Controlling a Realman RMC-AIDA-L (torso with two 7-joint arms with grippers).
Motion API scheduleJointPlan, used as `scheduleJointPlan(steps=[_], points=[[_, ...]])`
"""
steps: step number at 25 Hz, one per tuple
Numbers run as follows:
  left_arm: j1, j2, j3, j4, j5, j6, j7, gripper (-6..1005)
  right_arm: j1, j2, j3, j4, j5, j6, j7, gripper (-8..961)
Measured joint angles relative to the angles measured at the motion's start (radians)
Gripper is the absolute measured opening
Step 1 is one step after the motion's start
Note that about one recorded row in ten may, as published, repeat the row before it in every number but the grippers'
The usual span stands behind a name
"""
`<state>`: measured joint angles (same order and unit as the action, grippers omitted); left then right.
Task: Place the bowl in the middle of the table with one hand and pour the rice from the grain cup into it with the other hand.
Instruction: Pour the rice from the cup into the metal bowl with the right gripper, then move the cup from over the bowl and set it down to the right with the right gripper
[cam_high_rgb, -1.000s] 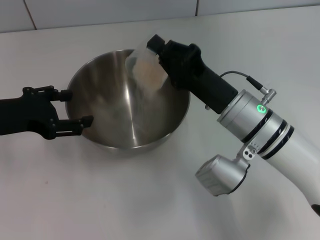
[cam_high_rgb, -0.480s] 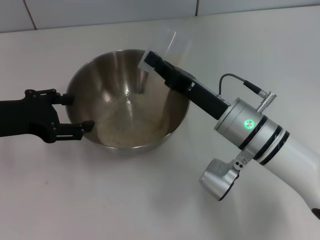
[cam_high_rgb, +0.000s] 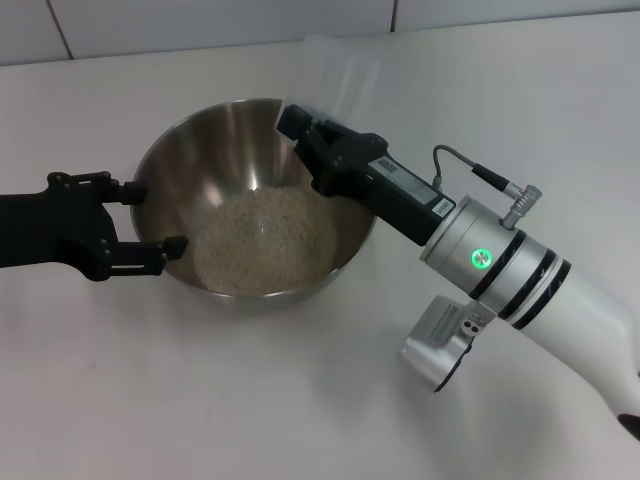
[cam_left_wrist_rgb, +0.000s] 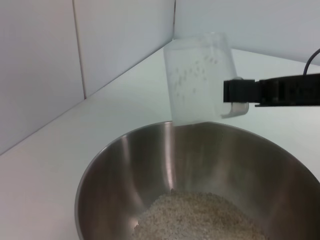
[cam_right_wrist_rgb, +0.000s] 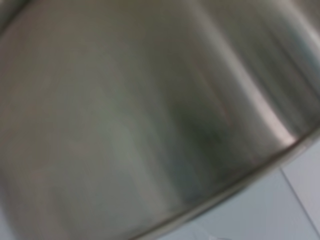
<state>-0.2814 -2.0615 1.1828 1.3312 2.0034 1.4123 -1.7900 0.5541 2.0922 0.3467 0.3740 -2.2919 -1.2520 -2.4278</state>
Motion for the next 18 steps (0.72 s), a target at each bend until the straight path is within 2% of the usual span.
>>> scheduleJointPlan(steps=[2, 4, 7, 12, 15, 18], points=[[0.0, 0.0, 0.0, 0.001, 0.0, 0.0, 0.0, 819, -0.011, 0.0, 0.01, 0.032, 0.012, -0.001, 0.05, 7], [0.001, -0.001, -0.001, 0.001, 0.0, 0.002, 0.0, 819, -0.037, 0.0, 0.021, 0.122, 0.069, -0.001, 0.176, 7], [0.004, -0.002, -0.005, 0.004, 0.0, 0.003, 0.0, 819, -0.082, 0.0, 0.04, 0.258, 0.185, -0.004, 0.465, 7], [0.008, -0.002, -0.006, 0.009, 0.0, 0.003, 0.0, 819, -0.147, -0.005, 0.094, 0.384, 0.292, -0.017, 0.898, 7], [0.01, -0.002, -0.006, 0.01, 0.0, 0.003, 0.0, 819, -0.191, -0.013, 0.146, 0.41, 0.296, -0.042, 1.243, 7], [0.01, -0.002, -0.006, 0.01, 0.0, 0.003, 0.002, 819, -0.213, -0.016, 0.221, 0.354, 0.28, -0.046, 1.588, 7]])
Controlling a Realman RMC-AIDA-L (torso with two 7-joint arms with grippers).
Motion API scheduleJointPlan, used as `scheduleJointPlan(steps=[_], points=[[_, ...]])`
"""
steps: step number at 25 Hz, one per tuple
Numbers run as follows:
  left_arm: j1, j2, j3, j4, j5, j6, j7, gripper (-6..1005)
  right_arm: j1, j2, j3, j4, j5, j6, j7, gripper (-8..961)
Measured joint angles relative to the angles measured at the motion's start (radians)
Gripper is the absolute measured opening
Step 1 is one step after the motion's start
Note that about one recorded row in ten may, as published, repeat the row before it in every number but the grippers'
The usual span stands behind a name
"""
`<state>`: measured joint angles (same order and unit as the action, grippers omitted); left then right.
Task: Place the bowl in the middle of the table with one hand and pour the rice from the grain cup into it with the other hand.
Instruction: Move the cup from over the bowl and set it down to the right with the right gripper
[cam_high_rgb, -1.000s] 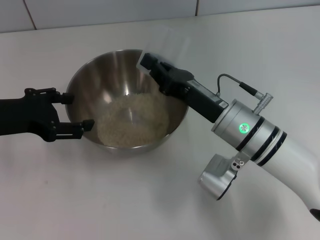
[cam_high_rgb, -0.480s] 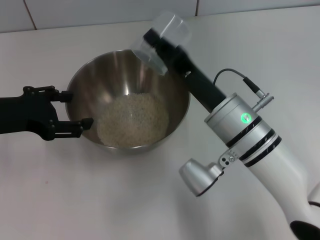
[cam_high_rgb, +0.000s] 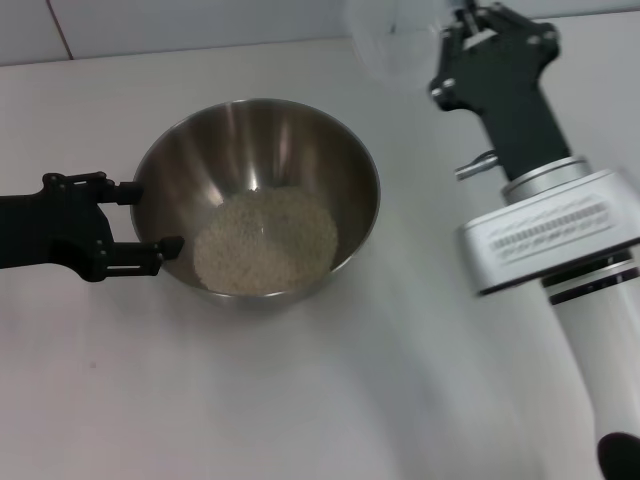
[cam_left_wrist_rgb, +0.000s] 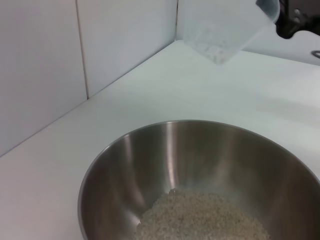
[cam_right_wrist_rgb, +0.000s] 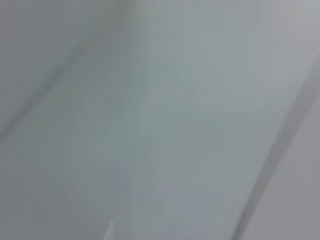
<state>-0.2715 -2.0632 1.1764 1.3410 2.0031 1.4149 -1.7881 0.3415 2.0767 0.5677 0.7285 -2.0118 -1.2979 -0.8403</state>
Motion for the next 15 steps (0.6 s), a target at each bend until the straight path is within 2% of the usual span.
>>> scheduleJointPlan(steps=[4, 7, 10, 15], points=[[0.0, 0.0, 0.002, -0.001, 0.0, 0.0, 0.001, 819, 0.026, 0.0, 0.071, -0.163, -0.002, 0.027, 0.365, 8], [0.001, 0.0, 0.004, -0.002, 0.0, -0.001, 0.002, 819, 0.087, 0.004, 0.089, -0.33, -0.002, 0.093, 0.588, 8], [0.002, 0.0, 0.005, -0.004, 0.0, -0.001, 0.003, 819, 0.144, 0.006, 0.07, -0.428, -0.003, 0.18, 0.707, 8], [0.001, 0.0, 0.004, -0.007, 0.0, -0.001, 0.004, 819, 0.203, 0.004, 0.019, -0.458, -0.013, 0.337, 0.739, 8]])
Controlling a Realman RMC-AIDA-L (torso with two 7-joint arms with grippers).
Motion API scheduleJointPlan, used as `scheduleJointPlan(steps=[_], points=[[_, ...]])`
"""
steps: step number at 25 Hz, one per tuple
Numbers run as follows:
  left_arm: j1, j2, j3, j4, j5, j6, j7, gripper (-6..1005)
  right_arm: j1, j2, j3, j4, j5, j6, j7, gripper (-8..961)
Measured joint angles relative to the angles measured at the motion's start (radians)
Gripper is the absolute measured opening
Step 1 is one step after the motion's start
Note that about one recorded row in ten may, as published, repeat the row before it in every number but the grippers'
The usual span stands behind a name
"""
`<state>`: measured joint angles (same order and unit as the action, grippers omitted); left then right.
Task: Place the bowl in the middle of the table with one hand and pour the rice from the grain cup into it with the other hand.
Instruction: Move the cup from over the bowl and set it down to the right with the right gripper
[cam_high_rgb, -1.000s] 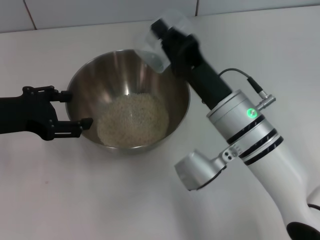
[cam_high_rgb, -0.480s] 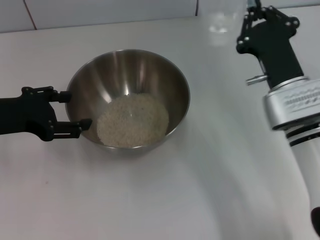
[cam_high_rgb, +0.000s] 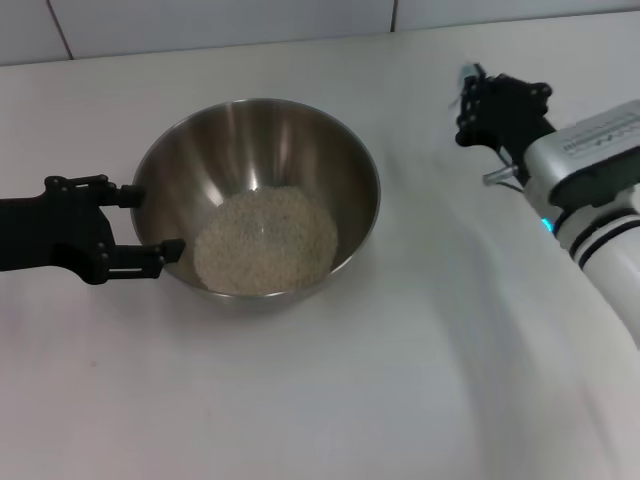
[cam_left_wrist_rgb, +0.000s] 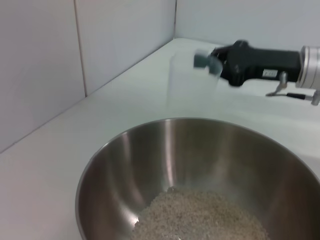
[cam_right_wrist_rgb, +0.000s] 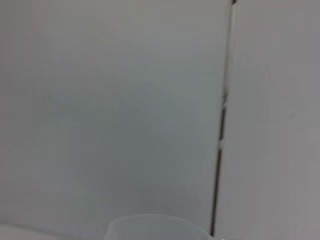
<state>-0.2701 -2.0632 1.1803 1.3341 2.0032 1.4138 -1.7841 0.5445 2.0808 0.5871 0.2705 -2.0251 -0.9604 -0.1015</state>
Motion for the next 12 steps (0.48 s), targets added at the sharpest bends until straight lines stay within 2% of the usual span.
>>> scheduleJointPlan(steps=[5, 12], points=[[-0.006, 0.0, 0.003, -0.002, 0.0, -0.006, 0.001, 819, 0.024, 0.003, -0.017, -0.005, -0.039, 0.072, 0.002, 8], [-0.007, -0.001, 0.004, -0.003, 0.0, -0.006, 0.002, 819, 0.037, 0.003, -0.034, -0.013, -0.053, 0.107, 0.004, 8]])
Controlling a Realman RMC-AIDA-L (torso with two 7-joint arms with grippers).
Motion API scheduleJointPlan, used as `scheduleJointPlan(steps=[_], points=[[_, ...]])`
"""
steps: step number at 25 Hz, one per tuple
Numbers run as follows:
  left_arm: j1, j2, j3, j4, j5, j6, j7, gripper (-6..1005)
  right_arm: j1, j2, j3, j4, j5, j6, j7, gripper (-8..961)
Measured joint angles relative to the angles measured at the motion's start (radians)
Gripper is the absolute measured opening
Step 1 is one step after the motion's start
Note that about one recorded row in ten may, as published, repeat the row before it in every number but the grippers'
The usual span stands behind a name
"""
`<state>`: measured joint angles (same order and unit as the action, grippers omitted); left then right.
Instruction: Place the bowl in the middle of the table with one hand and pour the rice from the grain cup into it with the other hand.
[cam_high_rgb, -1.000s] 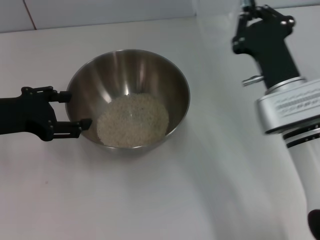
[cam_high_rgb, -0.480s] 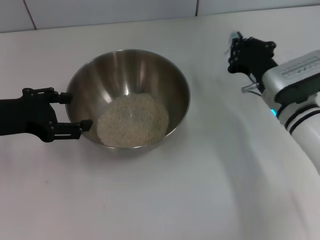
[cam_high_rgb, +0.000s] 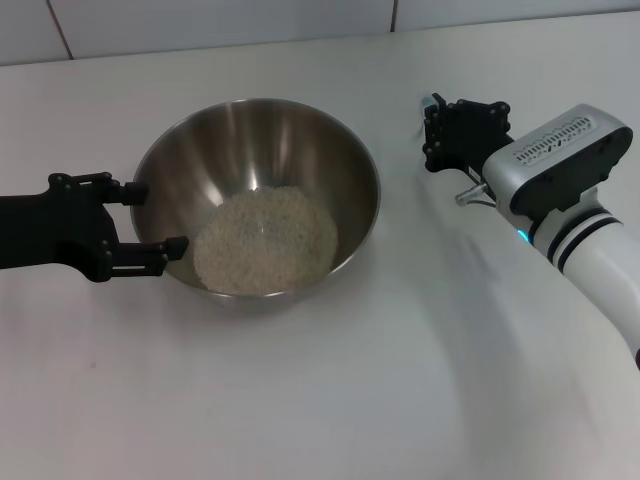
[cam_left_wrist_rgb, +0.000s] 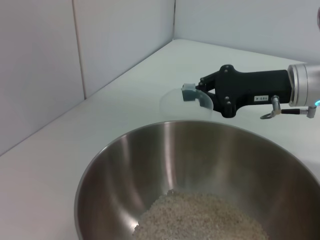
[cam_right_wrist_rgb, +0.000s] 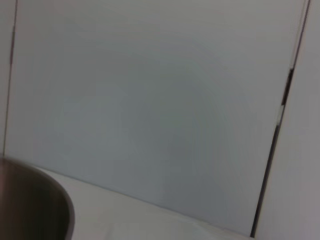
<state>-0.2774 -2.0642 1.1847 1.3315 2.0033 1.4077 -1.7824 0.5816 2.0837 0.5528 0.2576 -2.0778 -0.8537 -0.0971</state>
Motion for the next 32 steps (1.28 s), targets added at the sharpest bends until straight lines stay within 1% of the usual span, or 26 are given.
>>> scheduleJointPlan(steps=[7, 10, 17, 18, 19, 20, 21, 22, 23, 24, 25, 26, 27, 28, 29, 30, 31, 32], points=[[-0.001, 0.0, -0.001, 0.0, 0.0, 0.002, 0.0, 819, -0.018, 0.001, -0.015, 0.004, -0.04, 0.003, 0.001, 8], [-0.002, 0.0, -0.001, 0.0, 0.0, 0.002, 0.0, 819, -0.037, 0.003, -0.014, 0.011, -0.042, 0.003, 0.001, 8], [-0.002, 0.001, -0.001, -0.002, 0.0, 0.004, 0.001, 819, -0.081, 0.001, -0.004, 0.034, -0.04, -0.005, 0.002, 286], [-0.002, 0.001, -0.001, -0.002, 0.0, 0.004, 0.001, 819, -0.108, -0.002, -0.007, 0.053, -0.042, -0.025, 0.003, 327], [-0.002, 0.002, -0.001, -0.01, 0.0, 0.005, 0.001, 819, -0.108, -0.002, -0.007, 0.053, -0.042, -0.025, 0.003, 376], [-0.002, 0.002, -0.001, -0.01, 0.0, 0.005, 0.001, 819, -0.123, -0.003, -0.01, 0.062, -0.043, -0.042, 0.003, 425], [-0.002, 0.003, -0.001, -0.011, 0.001, 0.005, 0.002, 819, -0.159, -0.004, -0.012, 0.076, -0.043, -0.078, 0.004, 473], [-0.002, 0.003, -0.001, -0.011, 0.001, 0.006, 0.003, 819, -0.159, -0.004, -0.012, 0.076, -0.043, -0.078, 0.004, 522], [-0.002, 0.003, -0.001, -0.011, 0.001, 0.006, 0.003, 819, -0.199, -0.005, -0.008, 0.089, -0.043, -0.119, 0.019, 571], [-0.002, 0.003, -0.001, -0.011, 0.001, 0.006, 0.003, 819, -0.199, -0.005, -0.008, 0.089, -0.043, -0.119, 0.019, 609], [-0.002, 0.003, -0.001, -0.011, 0.001, 0.006, 0.003, 819, -0.218, -0.006, -0.005, 0.09, -0.042, -0.14, 0.035, 647], [-0.002, 0.003, -0.001, -0.011, 0.002, 0.007, 0.003, 819, -0.267, -0.007, 0.002, 0.063, -0.037, -0.245, 0.139, 685], [-0.002, 0.003, -0.001, -0.011, 0.002, 0.007, 0.003, 819, -0.267, -0.007, 0.002, 0.063, -0.037, -0.245, 0.139, 723], [-0.002, 0.003, -0.001, -0.011, 0.002, 0.007, 0.003, 819, -0.298, -0.006, 0.016, -0.002, -0.034, -0.379, 0.285, 761], [-0.002, 0.003, -0.001, -0.011, 0.002, 0.007, 0.004, 819, -0.31, -0.006, 0.026, -0.051, -0.033, -0.469, 0.386, 767], [-0.002, 0.003, -0.001, -0.011, 0.002, 0.007, 0.004, 819, -0.31, -0.006, 0.026, -0.051, -0.033, -0.469, 0.386, 773], [-0.002, 0.003, -0.001, -0.01, 0.002, 0.006, 0.004, 819, -0.299, -0.016, 0.026, -0.158, -0.044, -0.64, 0.542, 778], [-0.002, 0.003, -0.001, -0.01, 0.002, 0.006, 0.004, 819, -0.299, -0.016, 0.026, -0.158, -0.044, -0.64, 0.542, 784]])
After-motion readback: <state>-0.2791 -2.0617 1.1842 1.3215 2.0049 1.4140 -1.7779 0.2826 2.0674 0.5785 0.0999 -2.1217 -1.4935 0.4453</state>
